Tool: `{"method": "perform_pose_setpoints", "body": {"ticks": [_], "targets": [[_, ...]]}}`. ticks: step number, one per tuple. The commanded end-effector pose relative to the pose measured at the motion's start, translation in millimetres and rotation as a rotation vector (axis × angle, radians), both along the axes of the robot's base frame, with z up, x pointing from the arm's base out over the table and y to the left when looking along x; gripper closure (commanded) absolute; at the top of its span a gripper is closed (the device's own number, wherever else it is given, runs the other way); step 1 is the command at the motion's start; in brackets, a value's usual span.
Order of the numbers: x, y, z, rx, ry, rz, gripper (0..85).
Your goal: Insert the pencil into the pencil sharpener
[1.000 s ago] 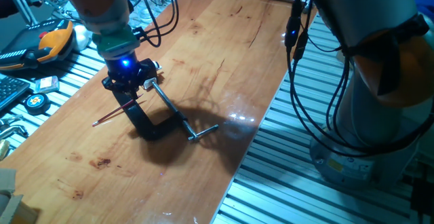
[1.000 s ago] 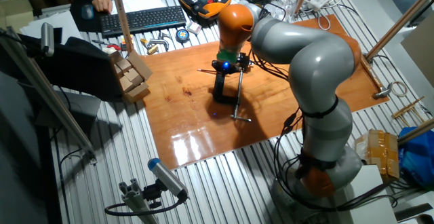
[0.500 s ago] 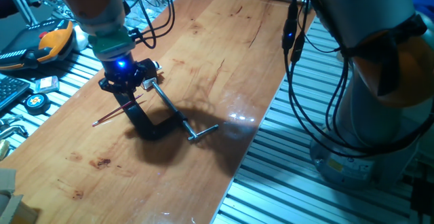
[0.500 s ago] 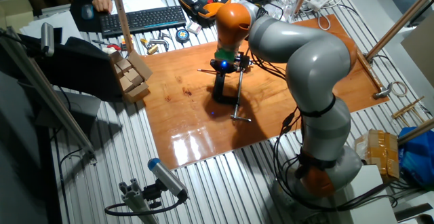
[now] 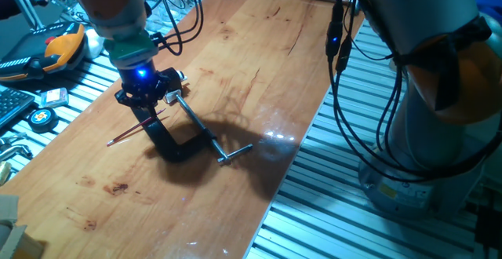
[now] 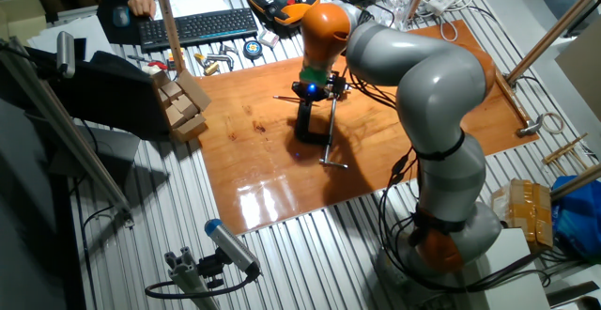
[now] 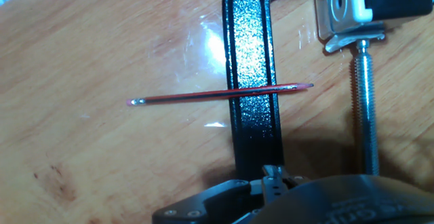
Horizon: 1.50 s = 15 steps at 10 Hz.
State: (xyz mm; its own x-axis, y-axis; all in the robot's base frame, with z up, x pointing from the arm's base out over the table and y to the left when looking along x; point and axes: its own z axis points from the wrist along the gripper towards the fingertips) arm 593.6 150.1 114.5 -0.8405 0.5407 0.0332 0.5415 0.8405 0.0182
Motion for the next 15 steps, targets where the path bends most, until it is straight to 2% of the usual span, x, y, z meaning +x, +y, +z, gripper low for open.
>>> {"method": "perform_pose_setpoints", "body": {"ticks": [1, 3, 4, 7, 8, 10, 12, 13, 15], "targets": [[0.0, -0.3, 0.1, 0.016, 0.013, -0.005, 85.0], [0.0, -0.3, 0.1, 0.012, 0.022, -0.02, 85.0], [0.0, -0.3, 0.1, -0.003, 0.022, -0.02, 85.0], [0.0, -0.3, 0.1, 0.025, 0.017, -0.043, 85.0], [0.0, -0.3, 0.1, 0.014, 0.013, -0.059, 85.0], [4.2, 0.8, -7.9, 0.018, 0.009, -0.111, 85.0], [10.8, 2.3, -19.1, 0.009, -0.004, -0.173, 85.0], [15.4, 5.3, -25.4, -0.007, -0.016, -0.219, 85.0], [19.2, 8.1, -29.9, -0.016, -0.055, -0.338, 85.0]]}}
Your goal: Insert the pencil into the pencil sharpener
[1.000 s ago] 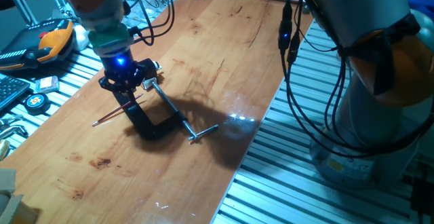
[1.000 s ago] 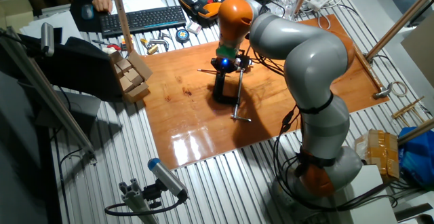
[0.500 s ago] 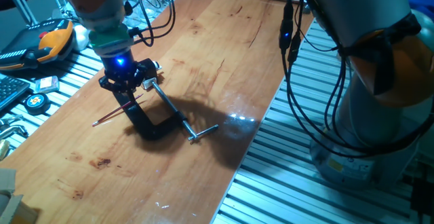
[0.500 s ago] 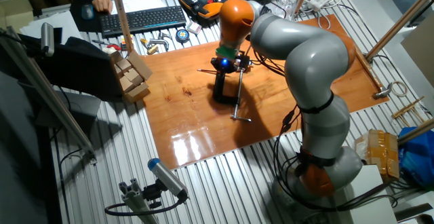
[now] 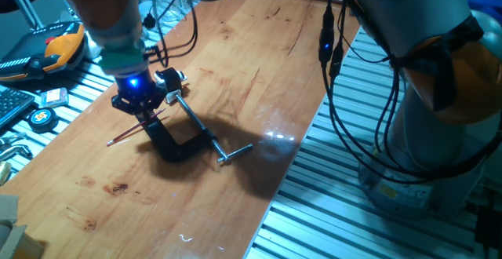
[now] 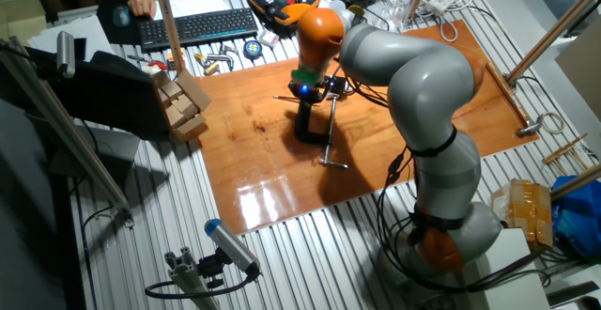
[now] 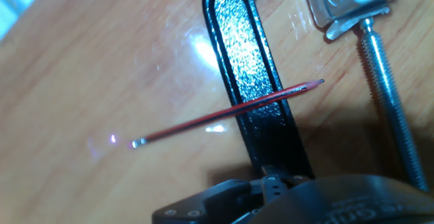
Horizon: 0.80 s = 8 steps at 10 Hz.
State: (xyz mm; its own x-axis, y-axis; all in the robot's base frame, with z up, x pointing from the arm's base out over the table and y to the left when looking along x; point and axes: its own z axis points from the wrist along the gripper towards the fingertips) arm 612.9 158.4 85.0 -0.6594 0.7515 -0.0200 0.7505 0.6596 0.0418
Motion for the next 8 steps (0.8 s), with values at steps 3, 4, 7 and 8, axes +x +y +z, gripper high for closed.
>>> {"method": "perform_pose_setpoints", "body": {"ticks": [3, 4, 7, 8], "targets": [[3.9, 5.9, 0.9, -0.029, -0.017, -0.159, 85.0], [5.2, 7.7, 0.6, -0.039, -0.023, -0.188, 85.0], [7.5, 8.2, -0.7, -0.052, -0.041, -0.293, 85.0], [8.4, 7.7, -2.2, -0.054, -0.045, -0.329, 85.0]]}}
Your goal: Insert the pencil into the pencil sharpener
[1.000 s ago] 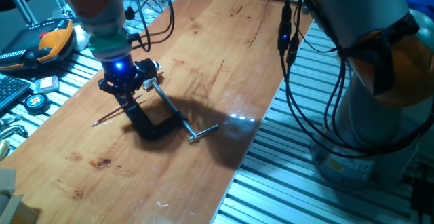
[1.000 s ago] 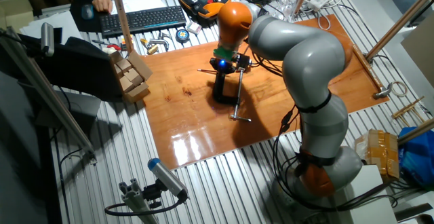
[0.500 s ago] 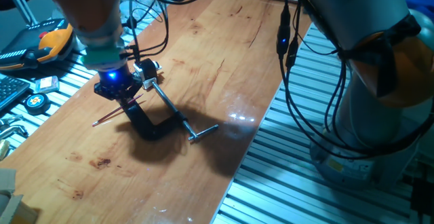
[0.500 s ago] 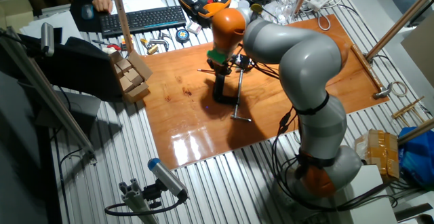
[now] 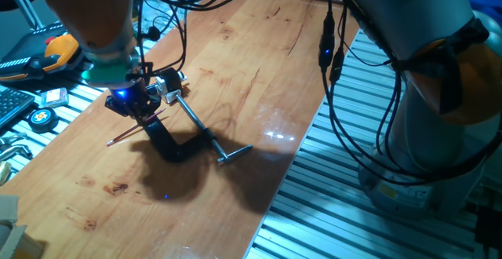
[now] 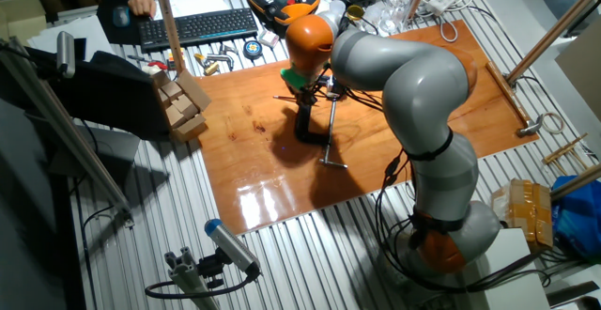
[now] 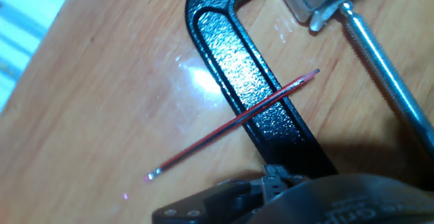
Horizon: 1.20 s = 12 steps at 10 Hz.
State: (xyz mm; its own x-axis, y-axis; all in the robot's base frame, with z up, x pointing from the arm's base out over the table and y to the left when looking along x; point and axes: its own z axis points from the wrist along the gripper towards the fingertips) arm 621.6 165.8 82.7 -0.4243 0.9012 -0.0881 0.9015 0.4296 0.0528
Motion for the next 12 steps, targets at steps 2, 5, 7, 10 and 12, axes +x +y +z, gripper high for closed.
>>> {"method": "perform_pose_setpoints", "body": {"ticks": [2, 5, 7, 10, 12], "targets": [[-0.1, -0.8, -0.6, 0.007, -0.001, -0.129, 85.0], [-0.6, -6.5, -2.8, -0.007, -0.008, -0.227, 85.0], [1.9, -10.8, -3.0, 0.017, 0.002, -0.281, 85.0], [1.7, -10.0, -4.0, -0.004, -0.02, -0.324, 85.0], [2.1, -9.9, -6.0, -0.001, -0.032, -0.352, 85.0]]}}
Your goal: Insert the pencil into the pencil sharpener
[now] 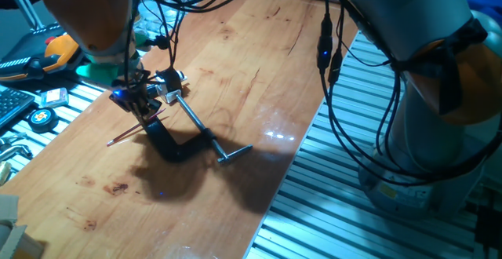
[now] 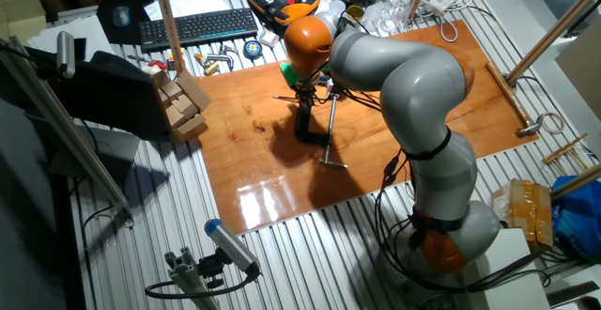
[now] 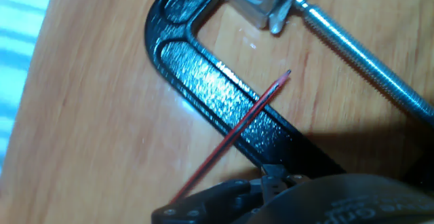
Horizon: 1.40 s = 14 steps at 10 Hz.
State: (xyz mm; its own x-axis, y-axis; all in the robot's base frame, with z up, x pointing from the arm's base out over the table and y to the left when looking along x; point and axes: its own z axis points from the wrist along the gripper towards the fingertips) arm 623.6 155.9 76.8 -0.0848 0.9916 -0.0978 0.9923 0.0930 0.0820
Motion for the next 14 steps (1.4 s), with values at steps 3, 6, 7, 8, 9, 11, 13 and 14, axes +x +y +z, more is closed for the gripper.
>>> {"method": "perform_pose_setpoints", "body": {"ticks": [3, 6, 7, 8, 9, 11, 13, 14], "targets": [[1.4, 2.0, 1.0, 0.005, -0.002, -0.02, 85.0], [2.4, 3.0, -0.6, 0.004, 0.015, -0.052, 85.0], [2.8, 3.5, -0.3, 0.005, 0.019, -0.061, 85.0], [4.5, 5.0, 0.3, 0.004, 0.025, -0.072, 85.0], [8.2, 7.4, 1.7, 0.002, 0.038, -0.101, 85.0], [12.8, 11.2, 3.5, -0.014, 0.051, -0.161, 85.0], [19.4, 12.7, 5.2, -0.007, 0.047, -0.241, 85.0], [21.5, 10.0, 6.4, 0.02, 0.043, -0.266, 85.0]]}}
